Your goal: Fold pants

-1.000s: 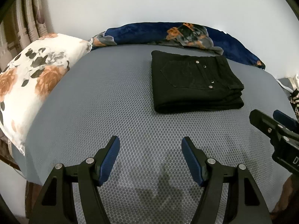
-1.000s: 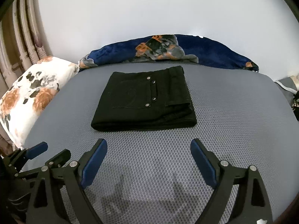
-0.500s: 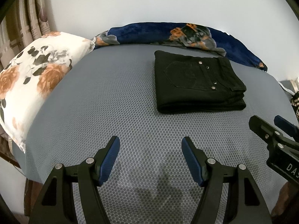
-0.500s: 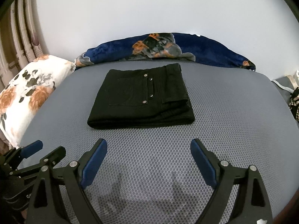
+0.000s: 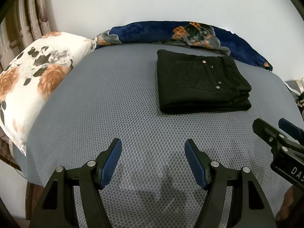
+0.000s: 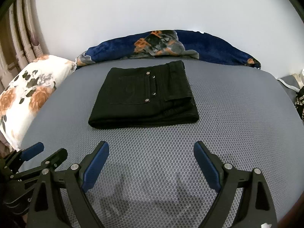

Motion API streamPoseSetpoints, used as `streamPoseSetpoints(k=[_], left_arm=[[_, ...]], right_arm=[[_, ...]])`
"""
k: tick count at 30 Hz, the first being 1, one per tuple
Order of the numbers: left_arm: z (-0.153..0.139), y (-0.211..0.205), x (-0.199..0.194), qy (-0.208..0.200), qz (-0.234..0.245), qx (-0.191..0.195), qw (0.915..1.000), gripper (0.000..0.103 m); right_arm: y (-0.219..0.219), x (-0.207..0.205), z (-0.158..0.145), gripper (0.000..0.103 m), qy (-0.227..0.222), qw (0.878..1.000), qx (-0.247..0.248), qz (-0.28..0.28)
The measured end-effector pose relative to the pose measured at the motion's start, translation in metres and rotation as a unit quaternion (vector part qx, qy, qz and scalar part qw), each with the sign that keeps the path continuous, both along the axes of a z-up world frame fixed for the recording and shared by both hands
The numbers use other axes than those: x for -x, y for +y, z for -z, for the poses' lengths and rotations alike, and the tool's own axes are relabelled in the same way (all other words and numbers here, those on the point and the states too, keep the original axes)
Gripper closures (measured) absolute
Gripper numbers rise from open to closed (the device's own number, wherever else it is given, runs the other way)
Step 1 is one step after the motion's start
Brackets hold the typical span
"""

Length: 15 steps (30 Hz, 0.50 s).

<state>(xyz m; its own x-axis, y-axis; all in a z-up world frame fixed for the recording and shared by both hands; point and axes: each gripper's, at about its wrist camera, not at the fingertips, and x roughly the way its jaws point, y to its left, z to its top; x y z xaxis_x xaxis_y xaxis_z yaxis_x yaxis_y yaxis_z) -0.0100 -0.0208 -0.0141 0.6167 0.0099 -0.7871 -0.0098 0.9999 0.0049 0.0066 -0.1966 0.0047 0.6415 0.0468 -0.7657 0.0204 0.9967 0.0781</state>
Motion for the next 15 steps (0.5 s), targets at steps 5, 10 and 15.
streamPoseSetpoints(k=[5,10,15], left_arm=[[0.0004,-0.0004,0.0001,0.001,0.000,0.000,1.0000,0.034],[0.0024,0.0005,-0.0002,0.002,0.002,-0.001,1.0000,0.034],[0.0045,0.0012,-0.0008,0.003,0.004,-0.003,1.0000,0.034]], right_arm=[[0.0014,0.0002,0.0002,0.014,0.001,1.000,0.003,-0.001],[0.0011,-0.0016,0.0008,0.014,0.002,1.000,0.003,-0.004],[0.0015,-0.0017,0.0014,0.014,0.003,1.000,0.004,-0.003]])
